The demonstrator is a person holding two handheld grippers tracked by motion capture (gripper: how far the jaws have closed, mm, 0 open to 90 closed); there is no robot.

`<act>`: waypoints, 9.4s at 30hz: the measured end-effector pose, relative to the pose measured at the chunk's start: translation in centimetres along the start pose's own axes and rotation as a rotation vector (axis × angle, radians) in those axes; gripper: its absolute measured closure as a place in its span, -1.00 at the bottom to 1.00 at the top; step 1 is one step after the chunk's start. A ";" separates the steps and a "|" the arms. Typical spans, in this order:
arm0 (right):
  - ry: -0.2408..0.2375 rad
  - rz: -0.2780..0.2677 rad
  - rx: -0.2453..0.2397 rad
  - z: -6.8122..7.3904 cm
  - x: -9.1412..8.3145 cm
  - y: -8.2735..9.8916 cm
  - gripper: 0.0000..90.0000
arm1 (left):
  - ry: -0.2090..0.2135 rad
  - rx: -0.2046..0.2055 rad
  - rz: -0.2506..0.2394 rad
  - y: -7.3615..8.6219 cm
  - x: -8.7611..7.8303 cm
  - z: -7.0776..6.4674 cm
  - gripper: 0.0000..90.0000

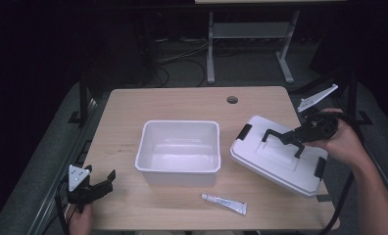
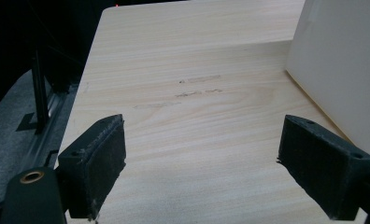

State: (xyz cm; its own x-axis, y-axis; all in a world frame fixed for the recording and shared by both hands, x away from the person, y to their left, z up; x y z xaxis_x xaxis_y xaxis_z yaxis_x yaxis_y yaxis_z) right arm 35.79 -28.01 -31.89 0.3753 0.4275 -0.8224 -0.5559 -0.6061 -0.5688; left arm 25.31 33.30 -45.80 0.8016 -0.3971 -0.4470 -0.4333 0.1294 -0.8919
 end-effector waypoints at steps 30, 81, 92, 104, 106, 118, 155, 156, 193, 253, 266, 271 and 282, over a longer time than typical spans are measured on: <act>-0.025 0.084 0.083 -0.7 8.9 3.9 0.85 | -0.003 0.000 0.003 0.0 0.0 0.1 -0.69; 0.039 -0.026 -0.014 4.2 5.1 3.3 0.09 | 0.020 0.001 0.008 0.0 0.2 -0.2 -0.69; -0.010 -0.018 -0.055 6.6 6.4 3.2 0.04 | 0.018 -0.004 0.004 0.0 0.2 -0.1 -0.69; -0.061 -0.007 -0.087 8.8 8.2 3.6 -0.03 | 0.014 -0.006 0.004 0.1 0.1 0.0 -0.69; -0.062 -0.003 -0.101 9.2 8.4 3.5 -0.04 | 0.015 -0.005 0.002 0.1 0.1 0.0 -0.69; -0.085 0.007 -0.140 10.9 9.7 3.6 -0.08 | 0.012 -0.004 0.002 0.0 0.1 0.0 -0.69; -0.184 0.029 -0.266 16.4 14.0 2.6 -0.04 | 0.012 -0.006 -0.001 0.0 0.0 0.1 -0.69; -0.182 0.029 -0.274 16.5 14.2 2.5 -0.03 | 0.013 -0.007 -0.001 0.0 -0.1 0.1 -0.69; -0.150 0.065 -0.352 18.2 16.1 2.7 0.39 | 0.018 -0.014 -0.004 0.0 -0.1 0.2 -0.69; -0.196 0.013 -0.517 21.9 11.2 -2.2 0.58 | 0.019 -0.018 -0.006 0.0 -0.1 0.3 -0.69; -0.200 -0.010 -0.565 23.2 8.8 -5.6 0.58 | 0.017 -0.020 -0.008 0.1 -0.2 0.4 -0.69; -0.193 -0.022 -0.585 23.6 8.1 -7.1 0.58 | 0.017 -0.022 -0.009 0.1 -0.2 0.4 -0.69; -0.188 -0.028 -0.596 23.3 7.4 -9.9 0.58 | 0.015 -0.023 -0.008 0.1 -0.2 0.4 -0.69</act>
State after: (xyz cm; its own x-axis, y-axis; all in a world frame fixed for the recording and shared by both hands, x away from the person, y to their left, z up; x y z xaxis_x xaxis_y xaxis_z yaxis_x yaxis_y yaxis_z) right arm 26.78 -3.23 -32.16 0.2163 0.5265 -0.8222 -0.0177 -0.8399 -0.5425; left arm 25.27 33.78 -45.77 0.7989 -0.4120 -0.4382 -0.4360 0.1050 -0.8938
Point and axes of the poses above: each handheld gripper's, and its own axes: x roughly forward along the jaws, y roughly out of its underside, z roughly to its left, the point moved 2 cm from there along x, roughly forward along the jaws, and after that the axes turned 14 degrees about y, right-handed, at the moved point
